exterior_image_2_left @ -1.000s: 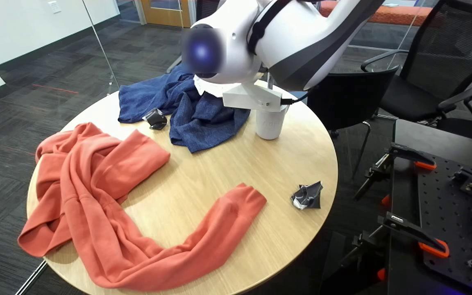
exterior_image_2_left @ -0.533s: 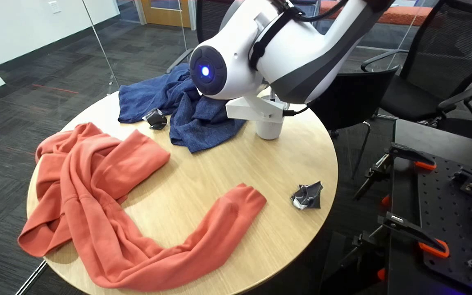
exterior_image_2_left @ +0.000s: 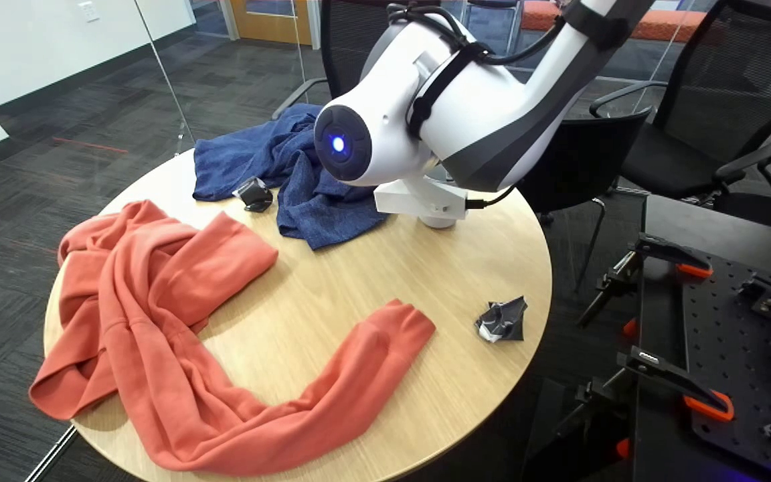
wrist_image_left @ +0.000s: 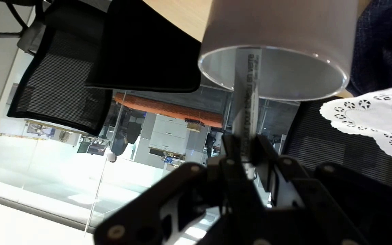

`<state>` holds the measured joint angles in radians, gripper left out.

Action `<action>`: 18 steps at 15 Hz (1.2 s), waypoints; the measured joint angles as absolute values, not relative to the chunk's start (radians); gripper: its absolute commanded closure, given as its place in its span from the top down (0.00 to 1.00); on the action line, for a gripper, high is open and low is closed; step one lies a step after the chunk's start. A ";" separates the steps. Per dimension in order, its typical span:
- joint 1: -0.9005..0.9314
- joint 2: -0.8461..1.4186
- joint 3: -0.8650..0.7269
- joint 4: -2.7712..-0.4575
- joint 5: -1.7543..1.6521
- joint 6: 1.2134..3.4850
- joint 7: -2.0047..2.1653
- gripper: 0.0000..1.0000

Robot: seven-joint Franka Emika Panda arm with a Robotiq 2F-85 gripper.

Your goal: Put the marker inside the white mug cup

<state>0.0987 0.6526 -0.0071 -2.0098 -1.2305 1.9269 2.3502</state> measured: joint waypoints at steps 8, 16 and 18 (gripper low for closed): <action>0.100 0.697 -0.005 -1.991 -1.220 1.927 2.391 0.82; 0.100 0.603 -0.003 -1.998 -1.217 1.927 2.441 1.00; 0.100 0.567 -0.003 -2.009 -1.217 1.927 2.441 1.00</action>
<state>0.1000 0.5675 -0.0034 -2.0087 -1.2171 1.9268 2.4412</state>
